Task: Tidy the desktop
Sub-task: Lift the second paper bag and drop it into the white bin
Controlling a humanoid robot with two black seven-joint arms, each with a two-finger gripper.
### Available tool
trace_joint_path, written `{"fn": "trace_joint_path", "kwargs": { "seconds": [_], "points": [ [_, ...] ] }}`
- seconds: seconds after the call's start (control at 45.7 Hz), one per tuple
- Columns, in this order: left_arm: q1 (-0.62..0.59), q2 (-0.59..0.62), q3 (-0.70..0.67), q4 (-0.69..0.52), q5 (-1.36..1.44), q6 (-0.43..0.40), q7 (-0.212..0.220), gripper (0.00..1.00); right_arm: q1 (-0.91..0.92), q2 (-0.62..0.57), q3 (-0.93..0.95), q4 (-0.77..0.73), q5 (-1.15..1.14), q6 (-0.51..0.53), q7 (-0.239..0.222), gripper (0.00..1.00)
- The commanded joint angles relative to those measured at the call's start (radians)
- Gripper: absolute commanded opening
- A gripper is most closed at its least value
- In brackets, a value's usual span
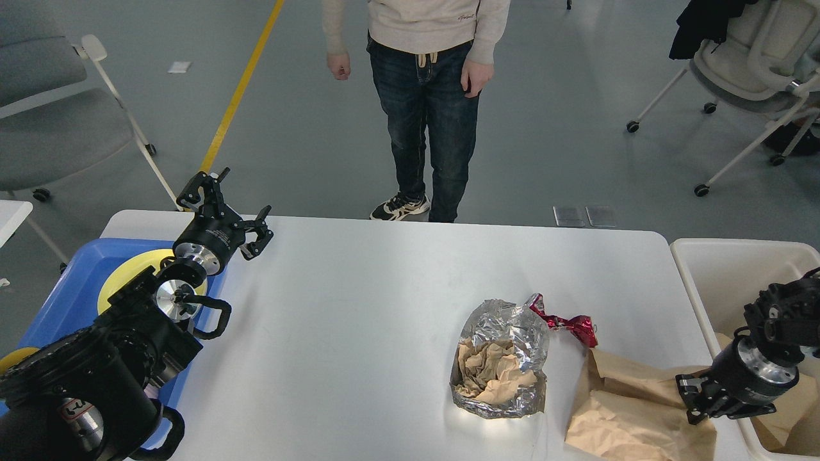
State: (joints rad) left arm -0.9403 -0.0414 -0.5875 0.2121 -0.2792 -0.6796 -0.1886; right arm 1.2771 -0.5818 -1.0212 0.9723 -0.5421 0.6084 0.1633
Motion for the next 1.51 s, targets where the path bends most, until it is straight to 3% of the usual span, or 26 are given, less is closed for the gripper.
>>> {"fn": "trace_joint_path", "kwargs": {
  "seconds": [0.0, 0.285, 0.701, 1.095, 1.204, 1.314, 1.489],
  "points": [
    [0.000, 0.000, 0.000, 0.000, 0.000, 0.000, 0.000, 0.96, 0.036, -0.033, 0.004, 0.020, -0.053, 0.001, 0.004, 0.00],
    [0.000, 0.000, 0.000, 0.000, 0.000, -0.001, 0.000, 0.96, 0.177, -0.108, 0.003, 0.043, -0.076, 0.030, 0.027, 0.00],
    [0.000, 0.000, 0.000, 0.000, 0.000, 0.000, 0.000, 0.96, 0.640, -0.243, 0.026, 0.049, -0.073, 0.126, 0.031, 0.00],
    [0.000, 0.000, 0.000, 0.001, 0.000, -0.001, 0.000, 0.96, 0.789, -0.377, 0.210, 0.048, -0.075, 0.241, 0.027, 0.00],
    [0.000, 0.000, 0.000, 0.000, 0.000, -0.001, 0.000, 0.96, 0.760, -0.383, 0.213, -0.010, -0.075, 0.214, 0.021, 0.00],
    [0.000, 0.000, 0.000, 0.001, 0.000, -0.001, 0.001, 0.96, 0.610, -0.374, 0.213, -0.131, -0.065, 0.139, 0.018, 0.00],
    [0.000, 0.000, 0.000, 0.000, 0.000, -0.005, 0.000, 0.96, 0.267, -0.329, 0.222, -0.326, -0.044, -0.160, 0.018, 0.00]
  ]
}}
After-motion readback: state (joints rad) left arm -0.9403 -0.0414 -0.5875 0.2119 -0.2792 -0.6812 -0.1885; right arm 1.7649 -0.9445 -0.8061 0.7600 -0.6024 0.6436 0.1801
